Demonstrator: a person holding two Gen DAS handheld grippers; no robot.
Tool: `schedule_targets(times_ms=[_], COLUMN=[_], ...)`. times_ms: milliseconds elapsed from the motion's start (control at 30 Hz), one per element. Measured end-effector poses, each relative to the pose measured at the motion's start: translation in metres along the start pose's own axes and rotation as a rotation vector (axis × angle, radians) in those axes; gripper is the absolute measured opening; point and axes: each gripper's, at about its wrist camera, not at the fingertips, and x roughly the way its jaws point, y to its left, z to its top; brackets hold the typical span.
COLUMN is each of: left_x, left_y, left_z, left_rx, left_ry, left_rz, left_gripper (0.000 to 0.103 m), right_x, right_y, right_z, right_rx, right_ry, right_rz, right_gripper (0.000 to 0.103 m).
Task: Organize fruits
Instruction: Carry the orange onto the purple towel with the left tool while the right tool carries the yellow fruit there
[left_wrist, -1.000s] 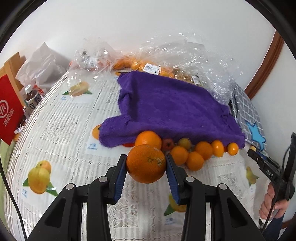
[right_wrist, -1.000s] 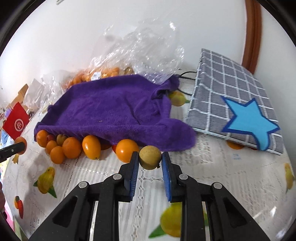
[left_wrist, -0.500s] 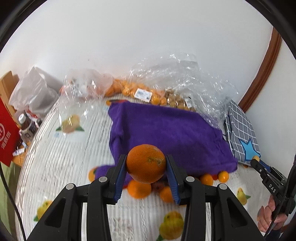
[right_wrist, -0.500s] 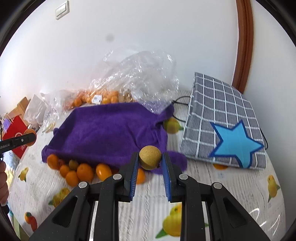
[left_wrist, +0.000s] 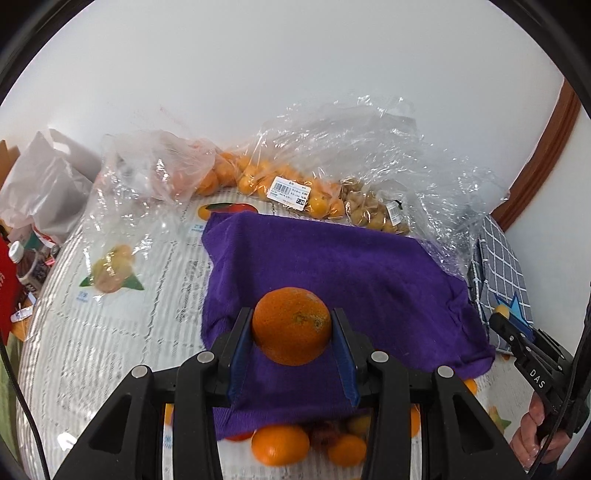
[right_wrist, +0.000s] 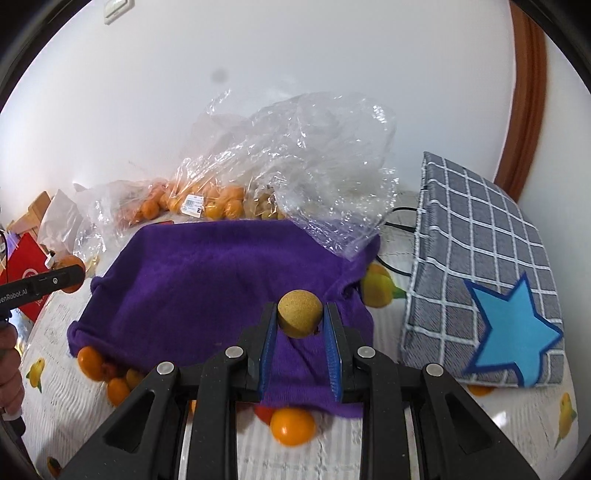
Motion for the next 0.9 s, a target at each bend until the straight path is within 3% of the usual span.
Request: schedule_targets(times_ms=[533,900], left_x=[0.064,0.077], left_y=[0.001,-0.003], left_z=[-0.004,-0.010], left_rx=[0.015,0.040], left_ry=[0.123,0.150], left_rz=[-0.007,0.006], left_gripper=[0.039,0.039], right_x=[0.072,0.085], right_y=[0.010,0.016], right_z=[-0.004,-0.015], right_rx=[-0.026,-0.053], right_ry=[0.104,0.145], right_rz=[0.040,0.054], right_gripper=[0.025,0.025])
